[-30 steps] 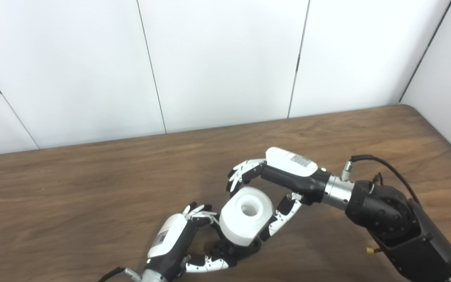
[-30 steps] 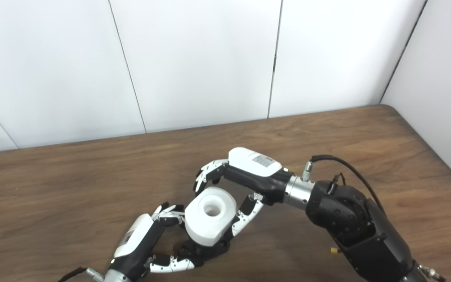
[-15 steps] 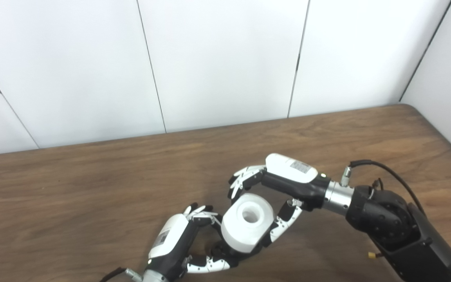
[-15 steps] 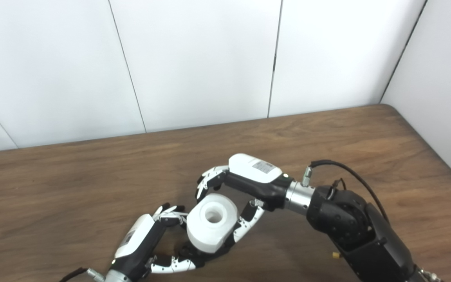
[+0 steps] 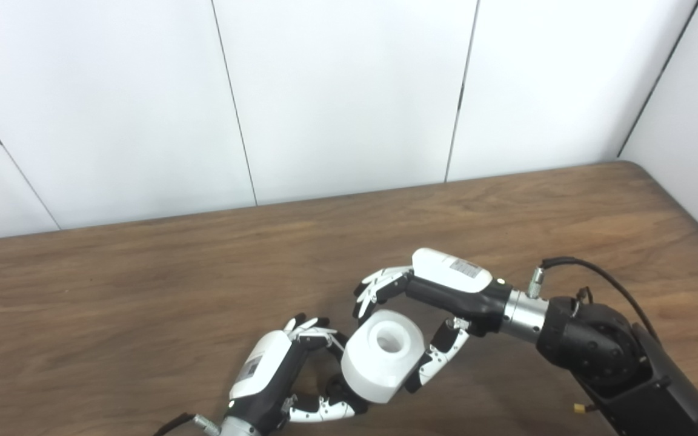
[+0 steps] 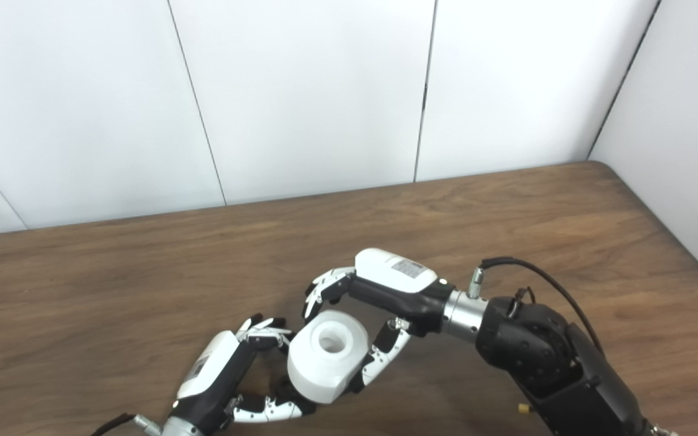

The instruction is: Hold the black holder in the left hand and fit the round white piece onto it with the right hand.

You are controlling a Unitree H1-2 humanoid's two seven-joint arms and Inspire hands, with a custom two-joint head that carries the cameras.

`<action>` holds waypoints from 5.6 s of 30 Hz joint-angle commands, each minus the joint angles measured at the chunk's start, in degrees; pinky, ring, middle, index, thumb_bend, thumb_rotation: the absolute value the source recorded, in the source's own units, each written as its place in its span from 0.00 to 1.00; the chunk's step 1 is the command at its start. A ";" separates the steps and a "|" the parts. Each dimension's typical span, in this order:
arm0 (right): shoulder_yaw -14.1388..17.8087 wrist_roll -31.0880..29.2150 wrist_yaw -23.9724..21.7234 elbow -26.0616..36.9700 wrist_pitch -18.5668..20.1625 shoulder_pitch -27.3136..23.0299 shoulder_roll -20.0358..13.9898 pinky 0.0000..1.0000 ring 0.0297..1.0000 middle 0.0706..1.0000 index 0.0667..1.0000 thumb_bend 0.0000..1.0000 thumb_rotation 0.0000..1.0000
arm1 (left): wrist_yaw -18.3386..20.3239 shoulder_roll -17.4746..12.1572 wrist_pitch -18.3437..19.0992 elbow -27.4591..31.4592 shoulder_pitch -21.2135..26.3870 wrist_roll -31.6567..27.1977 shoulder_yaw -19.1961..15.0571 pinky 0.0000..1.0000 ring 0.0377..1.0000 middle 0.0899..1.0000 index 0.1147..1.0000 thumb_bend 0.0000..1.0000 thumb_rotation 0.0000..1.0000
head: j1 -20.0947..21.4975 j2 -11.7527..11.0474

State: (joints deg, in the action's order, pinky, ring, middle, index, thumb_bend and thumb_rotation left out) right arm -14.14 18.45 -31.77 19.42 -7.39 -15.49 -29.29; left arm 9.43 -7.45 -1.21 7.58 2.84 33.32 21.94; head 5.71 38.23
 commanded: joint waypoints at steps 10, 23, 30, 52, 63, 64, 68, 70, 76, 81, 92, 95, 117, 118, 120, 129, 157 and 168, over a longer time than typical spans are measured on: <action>-0.52 -0.72 0.58 -0.42 -1.88 -1.18 0.17 0.67 0.81 0.69 0.44 0.52 0.14 | -0.67 1.12 -0.92 1.45 1.12 -0.10 0.17 1.00 0.91 0.73 0.42 0.52 0.06 | -0.13 -0.05; -0.95 -0.68 0.69 -1.69 -2.52 -1.32 0.62 0.68 0.81 0.69 0.44 0.52 0.14 | -0.85 1.78 -0.76 1.83 0.72 0.43 0.55 1.00 0.91 0.73 0.42 0.52 0.06 | -0.67 0.02; -1.21 -0.62 0.67 -2.32 -2.90 -1.22 0.83 0.68 0.81 0.69 0.44 0.52 0.14 | -0.85 1.95 -0.54 2.27 0.56 0.63 0.47 1.00 0.91 0.73 0.42 0.52 0.06 | -0.88 0.31; -1.28 -0.36 0.81 -2.76 -3.06 0.19 0.21 0.66 0.82 0.69 0.44 0.52 0.14 | 0.02 1.85 0.51 3.76 0.10 0.22 0.09 1.00 0.92 0.73 0.42 0.52 0.06 | -1.03 1.25; -1.52 -0.62 0.26 -2.08 -2.46 0.60 -0.60 0.67 0.82 0.69 0.44 0.52 0.13 | 0.42 1.89 1.08 4.19 0.32 0.14 0.20 1.00 0.92 0.73 0.42 0.52 0.06 | -0.79 1.75; -1.55 -0.63 0.09 -1.99 -2.46 0.54 -0.78 0.67 0.82 0.69 0.44 0.52 0.14 | 0.40 1.95 1.12 4.27 0.30 0.14 0.25 1.00 0.91 0.73 0.42 0.52 0.06 | -0.80 1.92; -1.59 -0.62 -0.32 -1.80 -2.45 0.67 -1.37 0.66 0.82 0.69 0.44 0.52 0.14 | 0.05 2.20 0.98 4.35 0.21 0.64 0.52 1.00 0.91 0.73 0.42 0.52 0.06 | -0.68 2.25; -1.62 -0.92 -0.43 -1.81 -2.32 0.98 -1.48 0.67 0.81 0.69 0.44 0.52 0.14 | -0.33 2.36 0.70 4.21 0.19 0.92 0.63 1.00 0.91 0.73 0.42 0.52 0.06 | -0.63 2.27; -1.96 -0.80 -0.92 -1.65 -1.69 1.52 -1.98 0.67 0.82 0.69 0.44 0.52 0.14 | -0.51 2.69 0.57 3.97 0.29 0.83 0.74 1.00 0.91 0.72 0.42 0.52 0.06 | -0.69 2.43; -2.11 -1.27 -1.31 -1.51 -1.12 1.61 -2.11 0.68 0.82 0.70 0.45 0.52 0.14 | -0.89 2.77 0.15 3.54 0.40 0.74 0.76 1.00 0.91 0.72 0.42 0.52 0.06 | -0.68 2.35; -2.13 -2.00 -1.79 -0.13 0.60 1.45 -2.65 0.70 0.82 0.71 0.45 0.52 0.14 | -1.08 2.51 0.30 3.58 0.50 0.54 0.63 1.00 0.91 0.72 0.42 0.52 0.06 | -0.52 2.40; -2.10 -2.02 -1.74 0.11 0.57 1.40 -2.77 0.70 0.82 0.71 0.45 0.52 0.14 | -1.09 2.49 0.23 3.54 0.52 0.43 0.62 1.00 0.91 0.73 0.42 0.52 0.06 | -0.51 2.40; -0.15 -1.48 -2.58 2.64 0.81 0.31 -4.07 0.71 0.88 0.80 0.71 0.98 0.20 | -0.48 2.24 0.82 3.66 0.66 0.02 0.30 1.00 0.91 0.73 0.42 0.52 0.06 | -0.12 2.02; 0.01 -1.78 -2.84 2.98 1.27 0.12 -4.07 0.72 0.88 0.81 0.73 0.98 0.19 | -0.59 2.20 0.65 3.51 0.70 0.02 0.27 1.00 0.91 0.73 0.42 0.52 0.06 | -0.08 2.02; 0.23 -1.35 -3.29 3.65 1.90 -0.33 -4.23 0.72 0.88 0.81 0.76 1.00 0.19 | -0.83 2.12 0.34 3.31 0.75 0.11 0.21 1.00 0.91 0.73 0.42 0.52 0.06 | -0.04 1.98; 1.15 -0.54 -4.64 5.08 2.36 -2.00 -5.72 0.71 0.88 0.87 0.87 1.00 0.22 | -0.79 1.71 0.25 3.25 0.97 0.27 -0.05 1.00 0.91 0.73 0.42 0.52 0.06 | 0.19 1.85; 8.99 -1.53 -7.75 4.99 11.21 -7.33 -14.33 0.86 0.99 1.00 1.00 1.00 0.11 | 0.11 0.15 0.35 3.62 1.06 -1.26 -1.09 1.00 0.92 0.73 0.42 0.52 0.06 | 1.52 1.88; 14.96 5.95 -1.83 3.39 13.71 -5.25 -16.39 0.83 0.99 1.00 0.95 0.84 0.00 | 0.51 -0.95 0.43 3.99 1.20 -1.50 -1.48 1.00 0.91 0.73 0.42 0.52 0.06 | 2.23 1.92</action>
